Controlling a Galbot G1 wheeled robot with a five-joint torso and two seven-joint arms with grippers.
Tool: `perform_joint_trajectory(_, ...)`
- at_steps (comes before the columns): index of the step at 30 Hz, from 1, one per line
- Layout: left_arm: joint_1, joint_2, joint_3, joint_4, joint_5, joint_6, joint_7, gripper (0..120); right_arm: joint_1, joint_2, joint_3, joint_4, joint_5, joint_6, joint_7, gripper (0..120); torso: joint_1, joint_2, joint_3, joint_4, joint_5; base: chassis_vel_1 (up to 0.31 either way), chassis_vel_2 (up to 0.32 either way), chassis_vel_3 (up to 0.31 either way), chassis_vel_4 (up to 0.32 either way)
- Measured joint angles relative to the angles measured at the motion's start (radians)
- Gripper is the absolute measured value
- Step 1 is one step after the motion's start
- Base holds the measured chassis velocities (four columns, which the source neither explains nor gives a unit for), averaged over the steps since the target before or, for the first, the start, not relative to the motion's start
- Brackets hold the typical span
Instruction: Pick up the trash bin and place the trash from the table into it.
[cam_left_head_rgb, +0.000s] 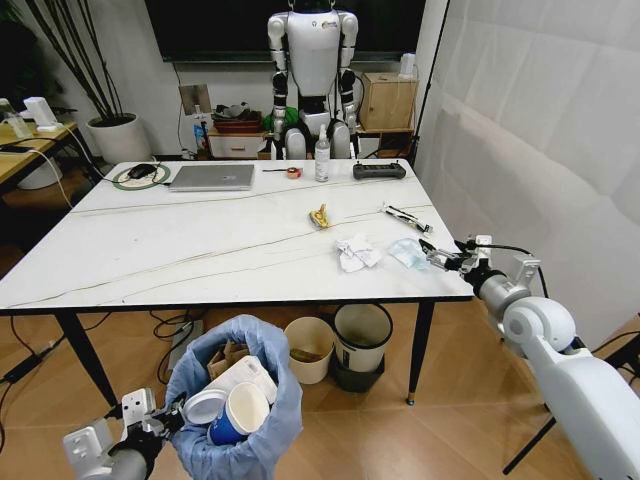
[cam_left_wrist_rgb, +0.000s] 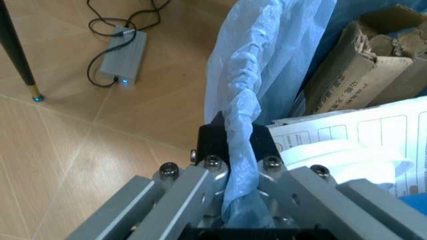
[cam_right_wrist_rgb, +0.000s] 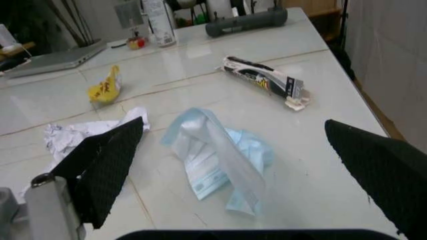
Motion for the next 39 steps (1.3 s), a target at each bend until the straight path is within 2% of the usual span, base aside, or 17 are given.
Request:
perform_joint_trajectory(15, -0.005, 0.007, -0.002, 0.004, -0.005, -0.001, -0.004, 0, 0.036, 0.024, -0.049, -0.127, -0.048, 0.040, -0.039, 98, 0.000, 0.000, 0.000, -0.0001, -0.0001, 0.000, 0.000, 0.000, 0.000)
perform_joint_trajectory(18, -0.005, 0.008, -0.004, 0.004, -0.008, -0.001, -0.004, 0, 0.046, 0.032, -0.057, -0.156, -0.052, 0.053, -0.050, 86, 0.000, 0.000, 0.000, -0.0001, 0.0000, 0.000, 0.000, 0.000, 0.000)
perform_joint_trajectory(21, -0.006, 0.009, -0.004, 0.005, -0.008, -0.001, -0.005, 0, 0.050, 0.035, -0.061, -0.163, -0.053, 0.058, -0.053, 79, 0.000, 0.000, 0.000, -0.0001, -0.0001, 0.000, 0.000, 0.000, 0.000)
perform_joint_trajectory(27, -0.009, 0.009, -0.004, 0.007, -0.012, 0.000, -0.005, 0, 0.067, 0.042, -0.071, -0.187, -0.053, 0.063, -0.059, 54, 0.000, 0.000, 0.000, -0.0001, -0.0001, 0.000, 0.000, 0.000, 0.000)
perform_joint_trajectory(29, -0.010, 0.009, -0.004, 0.007, -0.012, 0.000, -0.006, 0, 0.068, 0.042, -0.071, -0.189, -0.053, 0.063, -0.059, 52, 0.000, 0.000, 0.000, -0.0001, -0.0001, 0.000, 0.000, 0.000, 0.000)
perform_joint_trajectory(31, -0.011, 0.010, -0.005, 0.008, -0.012, 0.000, -0.006, 0, 0.070, 0.041, -0.071, -0.191, -0.053, 0.064, -0.059, 41, 0.000, 0.000, 0.000, -0.0001, -0.0001, 0.000, 0.000, 0.000, 0.000)
perform_joint_trajectory(35, -0.012, 0.009, -0.005, 0.009, -0.013, 0.000, -0.006, 0, 0.070, 0.041, -0.071, -0.191, -0.053, 0.064, -0.059, 31, 0.000, 0.000, 0.000, -0.0001, -0.0001, 0.000, 0.000, 0.000, 0.000)
perform_joint_trajectory(39, -0.014, 0.008, -0.003, 0.009, -0.013, 0.001, -0.006, 0, 0.061, 0.040, -0.069, -0.175, -0.053, 0.065, -0.060, 11, 0.000, 0.000, 0.000, -0.0001, 0.0000, 0.000, 0.000, 0.000, 0.000)
